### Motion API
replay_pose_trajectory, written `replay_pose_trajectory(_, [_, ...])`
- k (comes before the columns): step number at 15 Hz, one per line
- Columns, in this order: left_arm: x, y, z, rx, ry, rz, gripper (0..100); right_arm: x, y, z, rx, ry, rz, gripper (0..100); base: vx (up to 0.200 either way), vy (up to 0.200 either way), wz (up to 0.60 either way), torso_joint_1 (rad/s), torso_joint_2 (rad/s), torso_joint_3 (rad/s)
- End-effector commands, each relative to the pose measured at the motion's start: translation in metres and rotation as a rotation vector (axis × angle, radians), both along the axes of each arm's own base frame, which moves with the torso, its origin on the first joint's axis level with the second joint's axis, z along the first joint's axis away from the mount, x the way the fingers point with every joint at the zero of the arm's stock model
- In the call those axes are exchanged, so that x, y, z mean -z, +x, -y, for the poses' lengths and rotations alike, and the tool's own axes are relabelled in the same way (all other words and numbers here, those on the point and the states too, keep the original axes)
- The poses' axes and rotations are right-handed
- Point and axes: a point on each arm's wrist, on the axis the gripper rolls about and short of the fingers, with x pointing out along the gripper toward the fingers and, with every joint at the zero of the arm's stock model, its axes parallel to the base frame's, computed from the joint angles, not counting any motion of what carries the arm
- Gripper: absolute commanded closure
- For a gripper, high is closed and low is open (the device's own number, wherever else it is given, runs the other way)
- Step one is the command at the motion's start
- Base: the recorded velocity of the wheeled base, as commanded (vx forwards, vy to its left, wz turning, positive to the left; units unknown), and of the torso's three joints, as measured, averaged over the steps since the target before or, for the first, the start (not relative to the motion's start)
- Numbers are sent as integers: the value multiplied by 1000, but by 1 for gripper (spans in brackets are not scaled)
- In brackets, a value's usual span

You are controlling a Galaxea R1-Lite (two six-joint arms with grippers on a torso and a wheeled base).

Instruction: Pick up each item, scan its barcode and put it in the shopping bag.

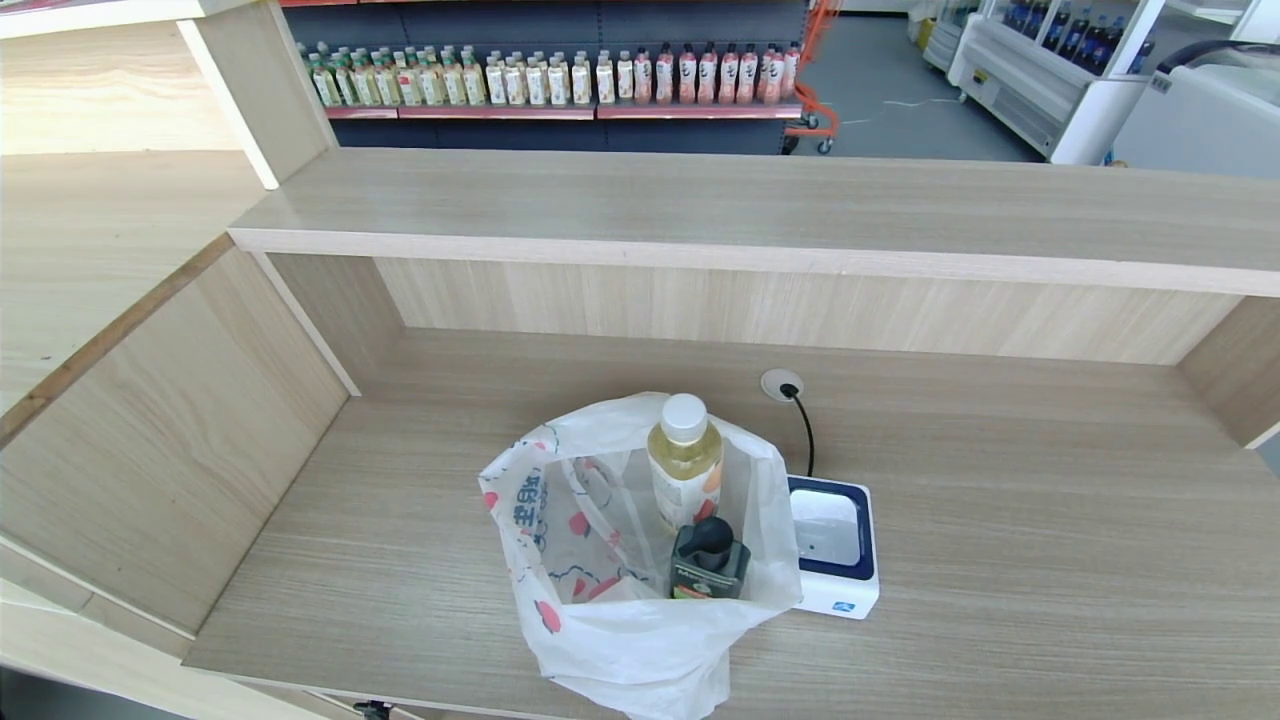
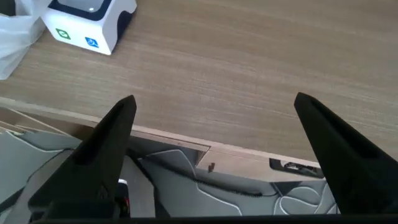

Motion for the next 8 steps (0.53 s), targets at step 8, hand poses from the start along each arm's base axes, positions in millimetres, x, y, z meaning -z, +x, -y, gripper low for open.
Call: replay_pose_trajectory(8, [0, 0, 0, -1, -1, 1, 0, 11, -16, 0, 3, 120, 134, 0, 0, 0, 0, 0, 0, 0])
